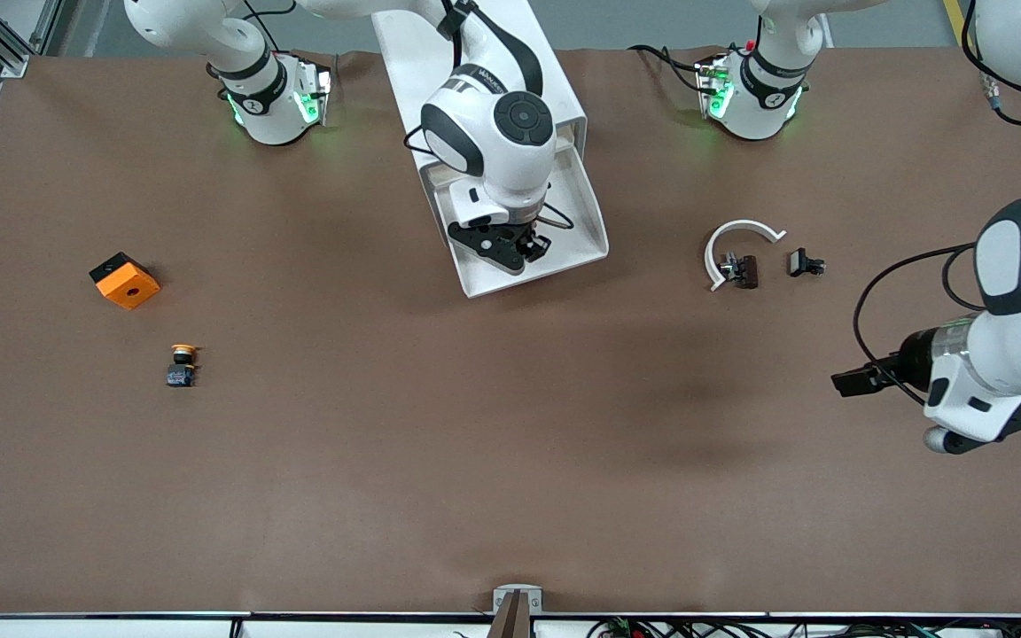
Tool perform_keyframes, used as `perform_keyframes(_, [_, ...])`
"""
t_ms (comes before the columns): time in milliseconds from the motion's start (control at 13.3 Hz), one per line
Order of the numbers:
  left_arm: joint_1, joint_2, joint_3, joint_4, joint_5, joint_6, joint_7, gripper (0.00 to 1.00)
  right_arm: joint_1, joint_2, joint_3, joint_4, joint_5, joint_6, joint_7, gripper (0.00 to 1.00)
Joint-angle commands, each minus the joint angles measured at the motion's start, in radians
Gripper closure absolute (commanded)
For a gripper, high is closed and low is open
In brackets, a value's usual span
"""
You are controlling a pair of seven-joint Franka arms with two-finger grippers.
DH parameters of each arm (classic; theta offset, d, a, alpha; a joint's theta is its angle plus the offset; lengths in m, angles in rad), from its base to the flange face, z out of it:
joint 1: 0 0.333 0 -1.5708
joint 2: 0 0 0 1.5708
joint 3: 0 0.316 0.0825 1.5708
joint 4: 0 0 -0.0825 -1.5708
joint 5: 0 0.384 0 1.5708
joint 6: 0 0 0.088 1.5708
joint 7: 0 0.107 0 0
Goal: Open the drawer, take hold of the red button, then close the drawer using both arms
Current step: 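Lift the red button out of the drawer with the right gripper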
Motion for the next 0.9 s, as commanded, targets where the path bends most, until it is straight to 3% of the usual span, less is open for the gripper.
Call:
perform_keyframes(0, [0.005,-0.062,-0.041,-0.105,0.019,0.037,0.015,0.00,-0.039,-0.011,0.000,0.039,0.004,-0.013,-0.041,1.00])
perform_keyframes(226, [0.003,-0.126,-0.096,-0.255,0.021,0.147,0.015,0.00,-0.129,-0.050,-0.008,0.079,0.094,-0.088,-0.247,1.00])
perform_keyframes(528, [0.000,-0.174,-0.170,-0.401,0.021,0.262,0.010,0.00,-0.310,-0.100,-0.011,0.055,0.091,-0.136,-0.594,1.00])
perform_keyframes(829, [-0.073,-0.160,-0.187,-0.492,0.019,0.371,-0.007,0.00,-0.488,-0.105,-0.014,-0.023,0.056,-0.069,-0.942,1.00])
